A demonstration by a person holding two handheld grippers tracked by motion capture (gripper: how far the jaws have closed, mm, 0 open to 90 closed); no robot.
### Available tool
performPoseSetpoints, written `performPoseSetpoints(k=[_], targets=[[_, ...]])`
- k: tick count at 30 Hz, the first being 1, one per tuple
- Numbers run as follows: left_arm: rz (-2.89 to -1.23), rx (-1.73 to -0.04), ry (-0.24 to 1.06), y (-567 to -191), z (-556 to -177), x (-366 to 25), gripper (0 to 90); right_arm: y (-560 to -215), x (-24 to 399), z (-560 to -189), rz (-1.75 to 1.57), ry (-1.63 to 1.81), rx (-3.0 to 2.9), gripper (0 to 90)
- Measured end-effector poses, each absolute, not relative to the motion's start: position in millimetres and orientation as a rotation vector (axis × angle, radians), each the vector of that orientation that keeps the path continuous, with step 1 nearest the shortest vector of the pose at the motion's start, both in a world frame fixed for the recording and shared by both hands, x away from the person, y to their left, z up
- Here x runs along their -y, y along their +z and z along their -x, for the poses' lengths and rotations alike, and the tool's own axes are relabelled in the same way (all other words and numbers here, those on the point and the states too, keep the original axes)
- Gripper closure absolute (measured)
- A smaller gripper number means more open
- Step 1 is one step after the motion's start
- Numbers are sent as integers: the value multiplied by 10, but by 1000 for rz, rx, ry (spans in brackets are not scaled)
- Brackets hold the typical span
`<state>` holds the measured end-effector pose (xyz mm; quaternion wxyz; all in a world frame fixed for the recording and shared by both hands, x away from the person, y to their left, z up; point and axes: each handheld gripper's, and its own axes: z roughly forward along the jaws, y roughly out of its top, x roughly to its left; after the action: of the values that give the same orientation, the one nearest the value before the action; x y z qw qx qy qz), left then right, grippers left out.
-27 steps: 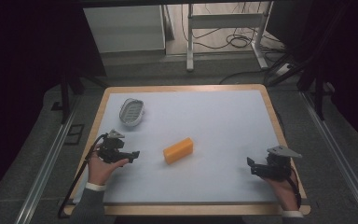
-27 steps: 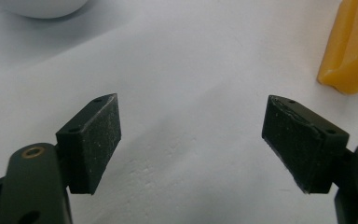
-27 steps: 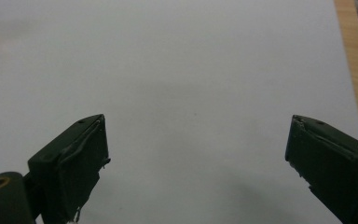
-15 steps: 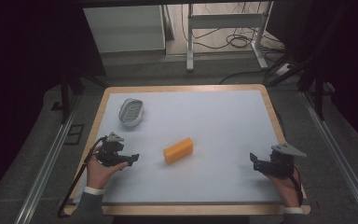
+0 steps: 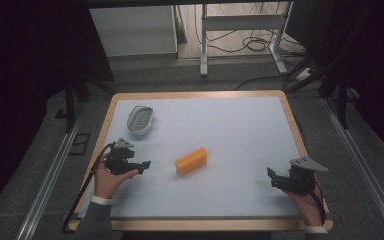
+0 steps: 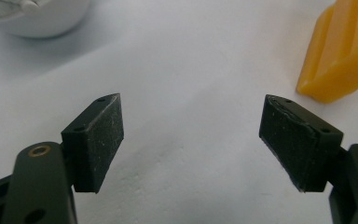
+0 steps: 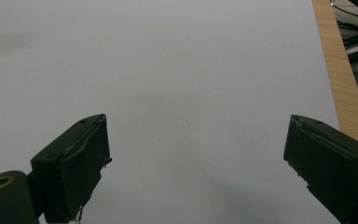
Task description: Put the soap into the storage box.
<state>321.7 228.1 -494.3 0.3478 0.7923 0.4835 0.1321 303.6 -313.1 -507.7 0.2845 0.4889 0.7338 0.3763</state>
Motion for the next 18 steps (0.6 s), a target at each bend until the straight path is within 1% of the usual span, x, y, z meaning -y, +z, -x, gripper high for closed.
performPoseSetpoints(k=[7,11,18], targets=[[-2043,-1255,349,-4786,-3244,-2279,237,-5041,3185,-2995,-1310,1003,-1948,70],[-2063,-1185,346,-4611,-3221,-2197,232,-5019,3204,-2976,-1312,998,-1936,70],[-2079,-1154,341,-4540,-3219,-2138,231,-5012,3275,-2946,-1350,1014,-1888,70]])
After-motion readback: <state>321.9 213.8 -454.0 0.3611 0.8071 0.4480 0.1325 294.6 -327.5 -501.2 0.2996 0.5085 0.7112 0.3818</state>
